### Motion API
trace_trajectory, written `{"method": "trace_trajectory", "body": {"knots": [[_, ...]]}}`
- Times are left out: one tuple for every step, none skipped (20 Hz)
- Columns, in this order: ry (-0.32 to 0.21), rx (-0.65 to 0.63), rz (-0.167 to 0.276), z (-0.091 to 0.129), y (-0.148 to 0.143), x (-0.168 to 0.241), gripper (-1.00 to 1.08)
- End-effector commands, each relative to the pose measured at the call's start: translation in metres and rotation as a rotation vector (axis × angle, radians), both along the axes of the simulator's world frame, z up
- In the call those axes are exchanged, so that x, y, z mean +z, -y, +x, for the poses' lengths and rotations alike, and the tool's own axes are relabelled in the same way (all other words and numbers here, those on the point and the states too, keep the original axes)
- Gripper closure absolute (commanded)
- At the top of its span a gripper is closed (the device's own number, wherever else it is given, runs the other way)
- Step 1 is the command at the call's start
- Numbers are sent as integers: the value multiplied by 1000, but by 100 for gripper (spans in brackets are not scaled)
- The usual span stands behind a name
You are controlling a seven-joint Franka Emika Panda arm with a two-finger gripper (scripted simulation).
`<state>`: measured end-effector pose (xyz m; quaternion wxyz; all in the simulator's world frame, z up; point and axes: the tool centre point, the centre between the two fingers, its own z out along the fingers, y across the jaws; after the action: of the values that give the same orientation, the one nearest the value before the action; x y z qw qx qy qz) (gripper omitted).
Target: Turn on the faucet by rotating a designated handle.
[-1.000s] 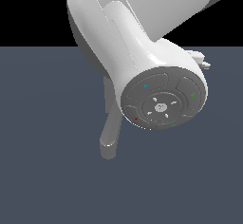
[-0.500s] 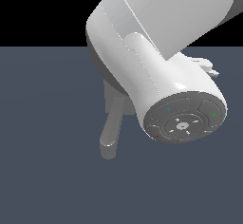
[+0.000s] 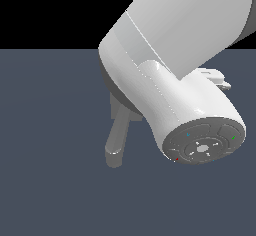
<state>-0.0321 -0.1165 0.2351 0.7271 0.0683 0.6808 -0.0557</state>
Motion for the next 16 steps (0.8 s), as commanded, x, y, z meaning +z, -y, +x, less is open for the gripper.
{"method": "trace_trajectory", "body": {"knots": [[-34,32,-12,1,-5,-14,108],[-36,34,-13,1,-5,-17,108],[-38,35,-14,1,-4,-20,108],[-40,37,-15,1,-3,-23,108],[-43,38,-16,1,-3,-26,108],[-45,40,-17,1,-2,-29,108],[-47,42,-18,1,-1,-32,108],[-49,43,-20,1,-1,-35,108],[-51,45,-21,1,0,-38,108],[-53,47,-22,1,1,-41,108],[-56,48,-23,1,1,-45,108],[-58,50,-24,1,2,-48,108],[-60,52,-26,1,3,-51,108],[-62,53,-27,1,4,-54,108],[-64,55,-28,1,4,-57,108],[-67,57,-29,1,5,-60,108]]}}
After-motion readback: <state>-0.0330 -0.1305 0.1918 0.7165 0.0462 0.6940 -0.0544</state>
